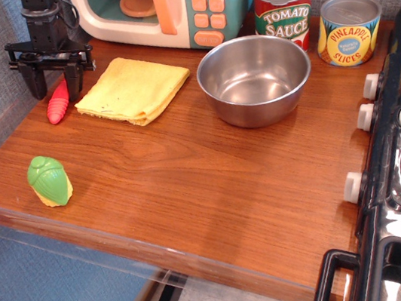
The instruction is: Move the spoon so the head is between the bowl and the cloth.
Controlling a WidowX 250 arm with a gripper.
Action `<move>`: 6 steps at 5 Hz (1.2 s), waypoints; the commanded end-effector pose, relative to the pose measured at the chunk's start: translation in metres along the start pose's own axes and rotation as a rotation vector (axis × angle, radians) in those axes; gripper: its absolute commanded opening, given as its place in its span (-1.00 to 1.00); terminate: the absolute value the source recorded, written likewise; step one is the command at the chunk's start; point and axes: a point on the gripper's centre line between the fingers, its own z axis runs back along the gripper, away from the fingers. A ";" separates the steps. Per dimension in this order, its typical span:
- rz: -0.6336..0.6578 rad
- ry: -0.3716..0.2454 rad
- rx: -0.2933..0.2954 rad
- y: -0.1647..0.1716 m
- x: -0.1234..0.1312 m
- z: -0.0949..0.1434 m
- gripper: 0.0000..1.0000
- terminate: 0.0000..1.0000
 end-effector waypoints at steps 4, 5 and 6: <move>0.095 -0.326 -0.013 0.017 -0.035 0.136 -1.00 -1.00; -0.043 -0.318 -0.063 -0.017 -0.065 0.150 -1.00 -1.00; -0.222 -0.284 -0.068 -0.056 -0.104 0.132 -1.00 -1.00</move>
